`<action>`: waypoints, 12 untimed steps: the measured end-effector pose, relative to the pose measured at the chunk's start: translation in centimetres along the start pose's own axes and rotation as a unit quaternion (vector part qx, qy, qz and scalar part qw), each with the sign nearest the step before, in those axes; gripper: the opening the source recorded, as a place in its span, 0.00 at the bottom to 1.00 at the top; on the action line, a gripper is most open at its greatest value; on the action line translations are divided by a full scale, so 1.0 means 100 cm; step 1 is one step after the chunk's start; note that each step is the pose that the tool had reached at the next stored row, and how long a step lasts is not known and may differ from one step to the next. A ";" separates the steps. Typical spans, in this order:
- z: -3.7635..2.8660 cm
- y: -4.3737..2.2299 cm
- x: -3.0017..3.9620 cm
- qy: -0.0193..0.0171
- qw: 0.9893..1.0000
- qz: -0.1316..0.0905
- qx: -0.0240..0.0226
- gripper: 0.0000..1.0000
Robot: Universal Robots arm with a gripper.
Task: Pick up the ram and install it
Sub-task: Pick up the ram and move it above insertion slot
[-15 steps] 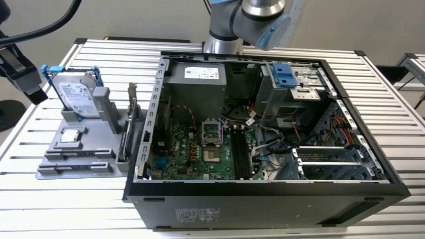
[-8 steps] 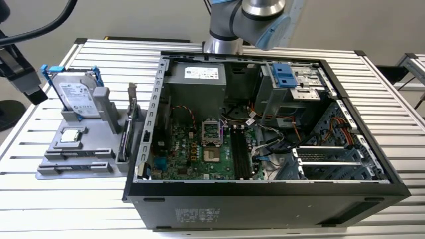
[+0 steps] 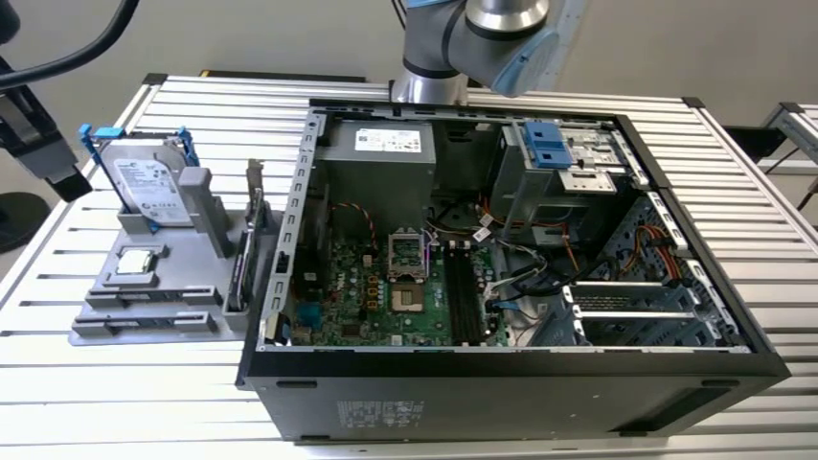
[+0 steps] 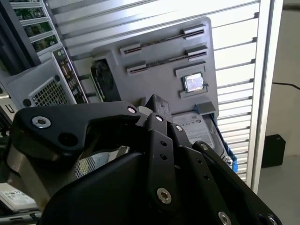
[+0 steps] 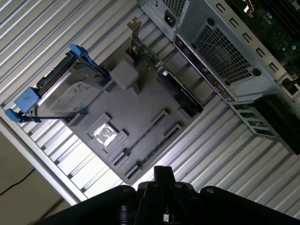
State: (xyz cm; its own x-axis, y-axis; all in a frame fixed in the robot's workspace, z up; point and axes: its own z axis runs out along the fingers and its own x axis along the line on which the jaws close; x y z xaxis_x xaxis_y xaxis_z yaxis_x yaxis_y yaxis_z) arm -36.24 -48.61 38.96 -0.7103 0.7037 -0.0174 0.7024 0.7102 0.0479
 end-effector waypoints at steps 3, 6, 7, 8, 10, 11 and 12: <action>-0.0001 0.0000 0.0000 0.000 1.000 0.010 0.000 0.00; 0.0000 0.0000 0.0000 -0.001 1.000 0.022 0.000 0.00; 0.0000 0.0000 0.0000 -0.001 1.000 0.026 0.000 0.00; 0.0000 0.0000 0.0000 -0.001 1.000 0.029 0.001 0.00; -0.0001 0.0000 0.0000 -0.002 0.999 0.035 0.001 0.00; -0.0001 0.0000 0.0000 -0.002 0.999 0.038 0.001 0.00; 0.0000 0.0000 0.0000 -0.002 0.999 0.041 0.001 0.00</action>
State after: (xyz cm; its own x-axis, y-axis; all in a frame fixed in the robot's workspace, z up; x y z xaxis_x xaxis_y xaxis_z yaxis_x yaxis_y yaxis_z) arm -36.24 -48.61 38.96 -0.6500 0.7598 -0.0174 0.7585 0.6500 0.0478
